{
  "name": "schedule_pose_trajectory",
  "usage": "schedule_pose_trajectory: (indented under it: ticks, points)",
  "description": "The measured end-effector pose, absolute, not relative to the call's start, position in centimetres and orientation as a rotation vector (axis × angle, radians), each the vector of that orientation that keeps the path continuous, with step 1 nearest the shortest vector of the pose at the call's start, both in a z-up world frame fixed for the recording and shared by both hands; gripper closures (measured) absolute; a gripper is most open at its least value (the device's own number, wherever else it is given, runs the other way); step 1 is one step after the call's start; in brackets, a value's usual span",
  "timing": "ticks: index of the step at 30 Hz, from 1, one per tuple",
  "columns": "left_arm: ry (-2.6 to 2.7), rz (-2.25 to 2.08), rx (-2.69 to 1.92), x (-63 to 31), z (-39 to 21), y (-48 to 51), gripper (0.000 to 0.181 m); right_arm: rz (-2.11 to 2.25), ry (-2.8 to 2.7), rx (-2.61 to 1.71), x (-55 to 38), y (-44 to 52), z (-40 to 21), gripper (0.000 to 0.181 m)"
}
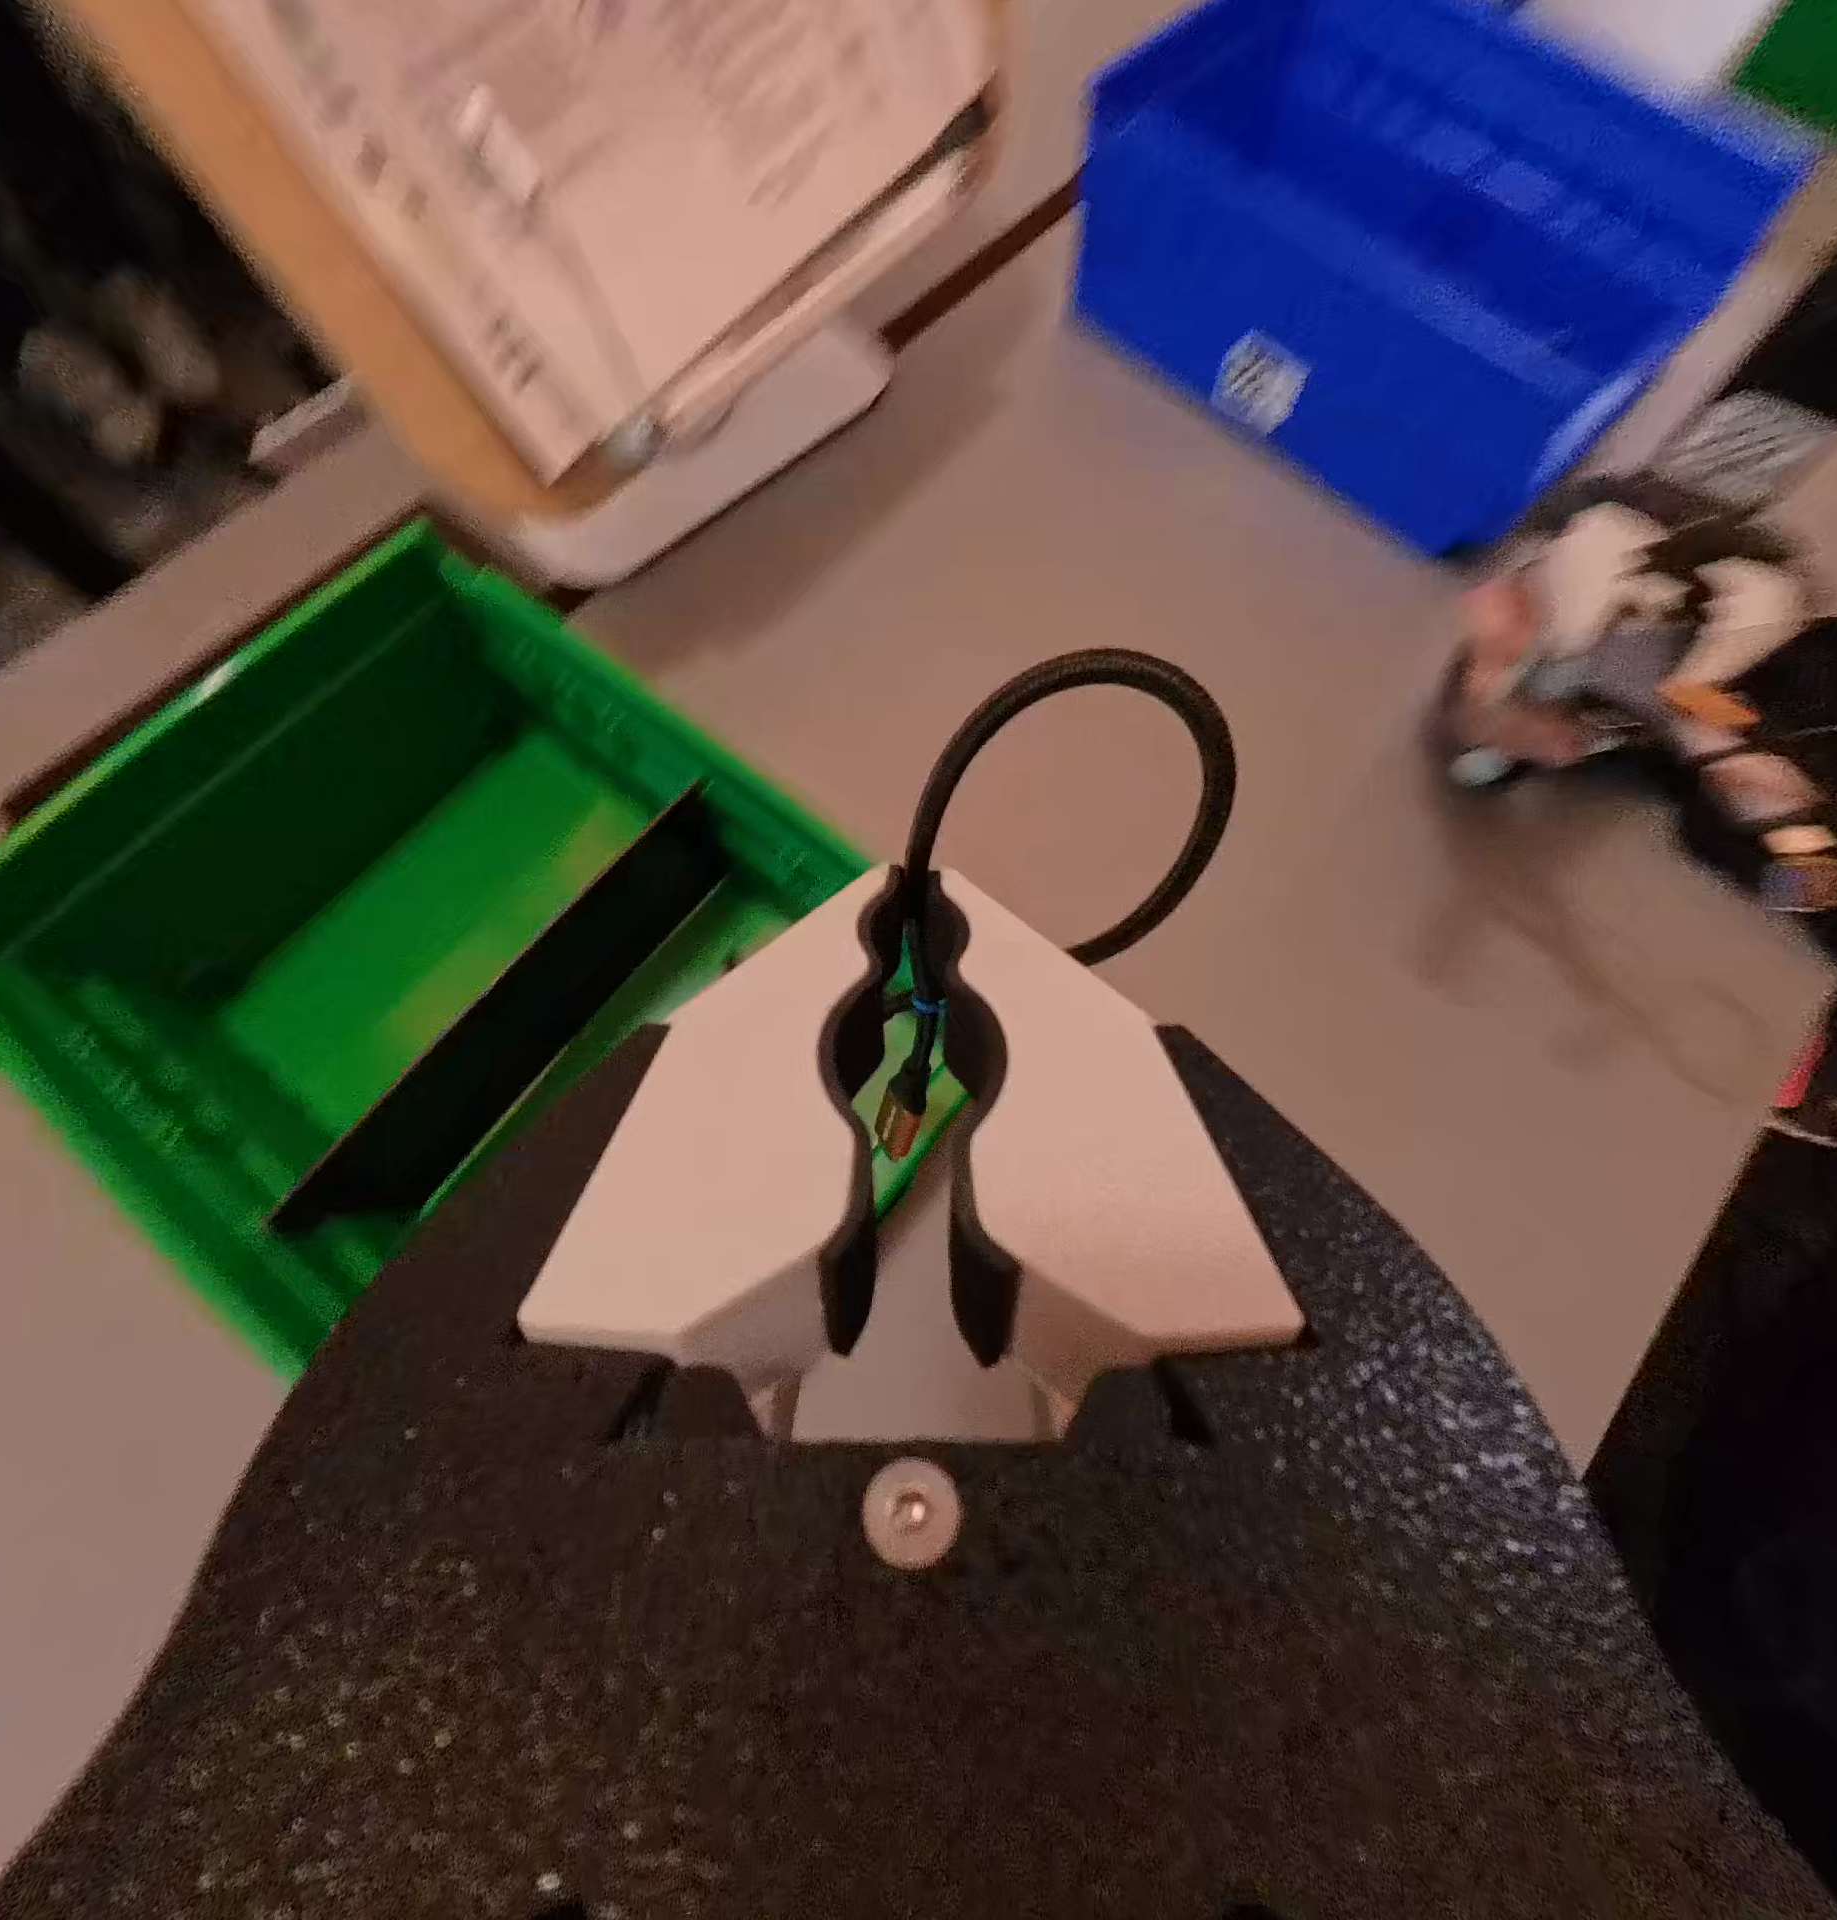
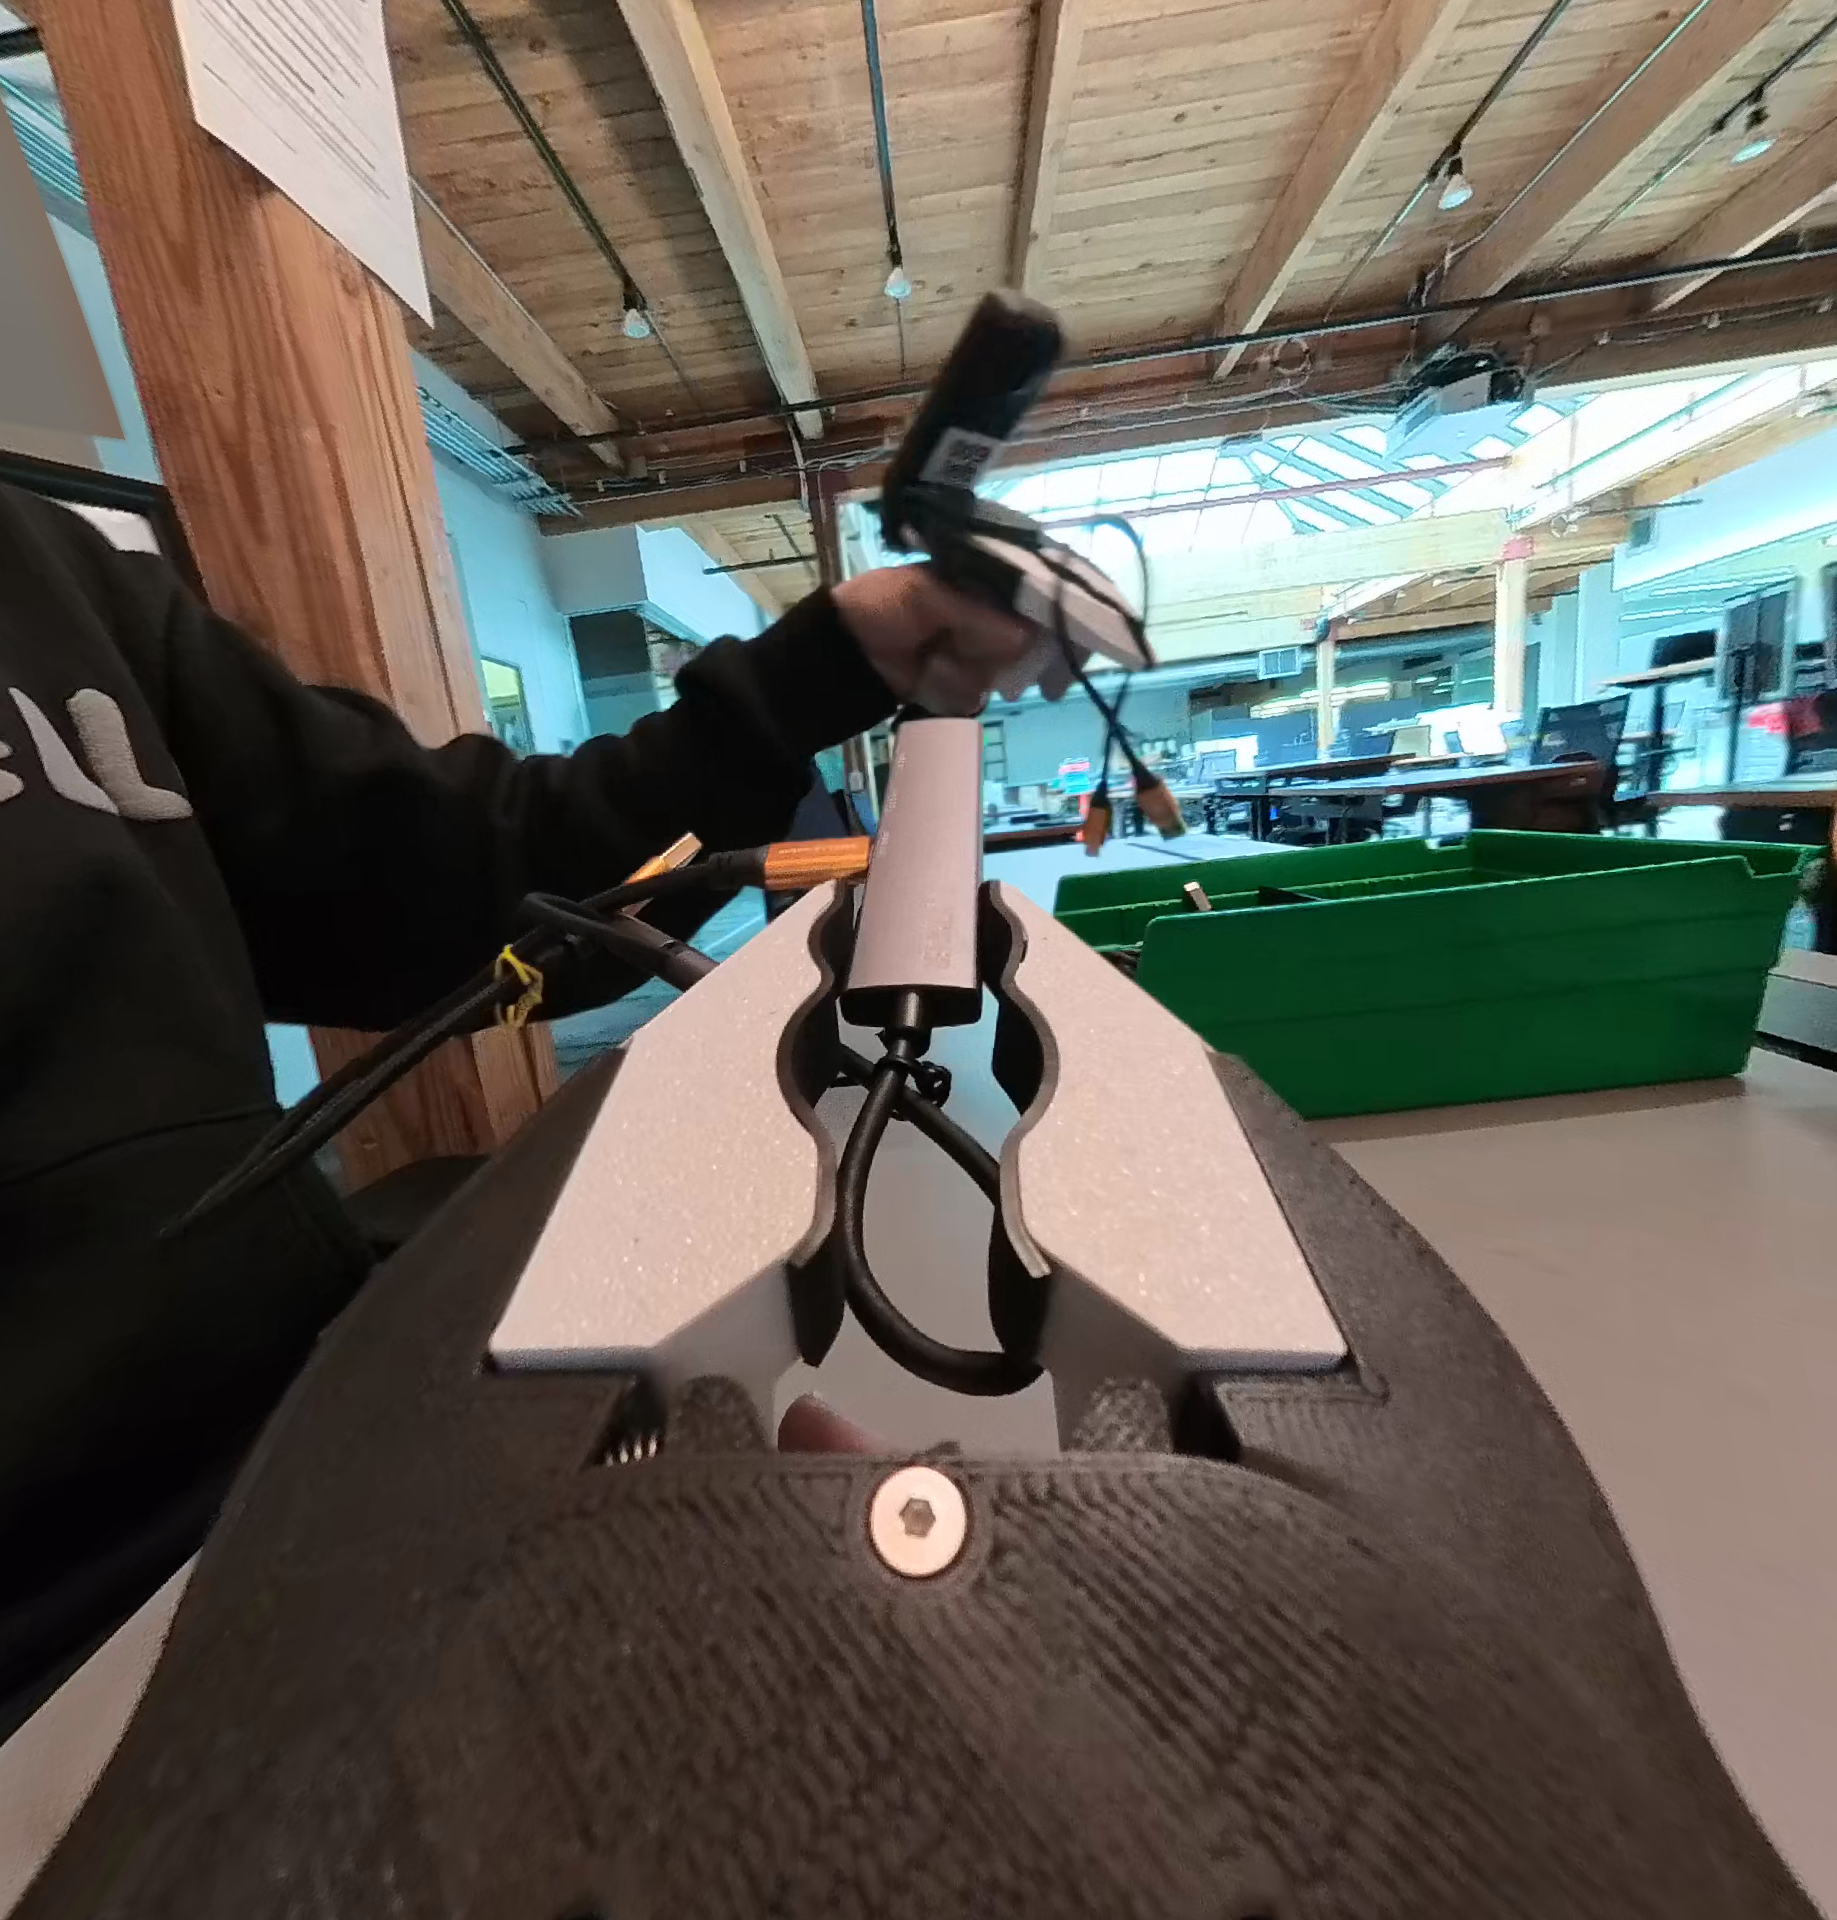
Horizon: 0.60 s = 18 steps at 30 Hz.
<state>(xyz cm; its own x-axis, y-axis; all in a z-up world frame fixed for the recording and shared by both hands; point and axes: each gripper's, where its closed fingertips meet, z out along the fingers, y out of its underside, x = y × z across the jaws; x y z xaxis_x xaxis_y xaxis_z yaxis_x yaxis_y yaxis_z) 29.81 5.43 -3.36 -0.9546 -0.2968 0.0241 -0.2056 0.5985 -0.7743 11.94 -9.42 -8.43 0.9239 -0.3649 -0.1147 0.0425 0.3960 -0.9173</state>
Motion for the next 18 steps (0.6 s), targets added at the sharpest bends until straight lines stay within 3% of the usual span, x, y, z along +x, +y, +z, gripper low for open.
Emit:
schedule_pose_trajectory:
  ticks: [1, 4, 8, 12, 18]
  points:
    - [2.687, -1.405, -0.339, 28.3, -2.4, 4.5, 0.18, -0.288, 0.334, -1.133, 12.2, -9.7, -8.4, 0.158]
    - [2.616, -1.597, 0.188, 21.2, -2.7, 2.2, 0.18, -0.36, 0.385, -1.115, 13.0, -10.7, -8.3, 0.158]
    - [2.471, -1.448, 0.724, 14.2, -9.8, 2.0, 0.18, -0.385, 0.428, -1.078, 13.5, -11.7, -8.3, 0.158]
    - [2.51, -1.362, 0.797, 12.0, -15.7, 3.9, 0.18, -0.378, 0.41, -1.103, 13.3, -11.1, -8.4, 0.158]
    - [2.712, -1.324, 0.67, 11.4, -19.6, 7.8, 0.171, -0.375, 0.395, -1.125, 13.1, -10.6, -8.5, 0.158]
